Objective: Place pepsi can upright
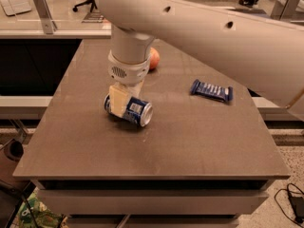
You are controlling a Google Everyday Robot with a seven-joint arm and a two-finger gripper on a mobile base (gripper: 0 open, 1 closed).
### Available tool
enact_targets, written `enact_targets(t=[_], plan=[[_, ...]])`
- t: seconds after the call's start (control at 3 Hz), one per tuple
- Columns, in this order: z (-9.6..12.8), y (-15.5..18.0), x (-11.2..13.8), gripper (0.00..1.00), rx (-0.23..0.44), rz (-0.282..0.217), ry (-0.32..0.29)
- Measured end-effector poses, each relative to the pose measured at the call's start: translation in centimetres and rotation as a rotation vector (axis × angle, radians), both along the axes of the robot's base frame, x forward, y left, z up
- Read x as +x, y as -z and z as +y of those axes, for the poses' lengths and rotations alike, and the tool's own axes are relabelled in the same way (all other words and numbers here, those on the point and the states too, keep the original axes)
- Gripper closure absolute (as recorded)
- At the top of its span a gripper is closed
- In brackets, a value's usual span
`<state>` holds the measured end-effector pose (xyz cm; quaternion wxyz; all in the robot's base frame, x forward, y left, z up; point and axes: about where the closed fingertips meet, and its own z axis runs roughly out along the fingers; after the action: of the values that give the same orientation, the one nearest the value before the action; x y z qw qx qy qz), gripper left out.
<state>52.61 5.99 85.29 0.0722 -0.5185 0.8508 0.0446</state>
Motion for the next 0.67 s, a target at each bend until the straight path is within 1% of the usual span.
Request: enact_targets(t=[0.33,0.67], plan=[[-0.4,-1.3,0.4,1.0,0.026,-0.03,-0.041],[-1.5,-3.5,1.1,1.0,0.049,-0.074,-0.073]])
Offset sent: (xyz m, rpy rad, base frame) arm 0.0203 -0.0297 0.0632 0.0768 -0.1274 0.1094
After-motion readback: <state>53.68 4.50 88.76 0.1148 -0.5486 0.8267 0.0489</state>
